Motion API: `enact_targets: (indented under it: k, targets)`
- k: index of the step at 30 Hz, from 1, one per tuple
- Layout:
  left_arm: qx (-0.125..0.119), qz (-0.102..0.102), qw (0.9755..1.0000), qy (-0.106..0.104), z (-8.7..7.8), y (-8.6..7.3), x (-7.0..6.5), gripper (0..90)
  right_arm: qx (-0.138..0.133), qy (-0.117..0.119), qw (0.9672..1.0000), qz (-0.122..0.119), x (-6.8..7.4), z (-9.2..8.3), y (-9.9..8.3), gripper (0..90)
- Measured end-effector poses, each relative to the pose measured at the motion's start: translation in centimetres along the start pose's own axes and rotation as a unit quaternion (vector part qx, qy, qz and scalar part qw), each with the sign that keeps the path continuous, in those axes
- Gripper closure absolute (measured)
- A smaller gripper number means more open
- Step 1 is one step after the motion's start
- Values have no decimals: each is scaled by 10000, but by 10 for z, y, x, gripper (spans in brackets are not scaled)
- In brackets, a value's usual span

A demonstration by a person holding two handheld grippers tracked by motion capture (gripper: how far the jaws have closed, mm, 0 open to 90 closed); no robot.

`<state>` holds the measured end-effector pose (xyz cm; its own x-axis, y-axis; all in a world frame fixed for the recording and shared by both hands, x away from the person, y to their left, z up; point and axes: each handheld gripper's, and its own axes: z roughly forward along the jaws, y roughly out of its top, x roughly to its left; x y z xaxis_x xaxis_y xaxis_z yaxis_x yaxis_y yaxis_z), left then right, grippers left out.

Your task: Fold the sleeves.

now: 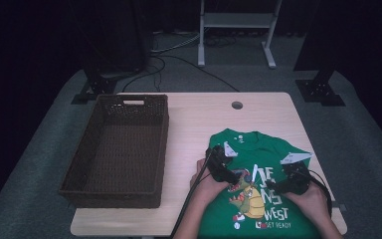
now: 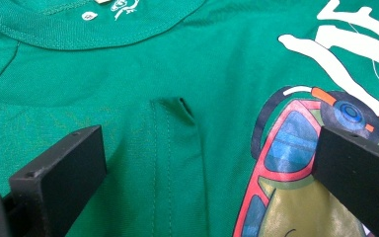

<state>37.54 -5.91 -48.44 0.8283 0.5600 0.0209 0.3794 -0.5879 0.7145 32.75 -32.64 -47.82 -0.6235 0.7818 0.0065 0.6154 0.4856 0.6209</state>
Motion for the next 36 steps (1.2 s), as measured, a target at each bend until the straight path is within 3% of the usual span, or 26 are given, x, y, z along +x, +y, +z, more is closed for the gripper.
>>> enact_targets:
  k: [15,28,36]
  targets:
    - [3,-29,10000,21,-10,-10,8,0,-302,48,9994,-137,6,-16,25,0]
    - [8,-72,9999,74,-19,-19,13,0,-143,169,9995,-216,-1,-13,38,0]
    - [3,-89,9999,88,-21,-21,13,0,-218,208,9993,-199,-9,-19,43,0]
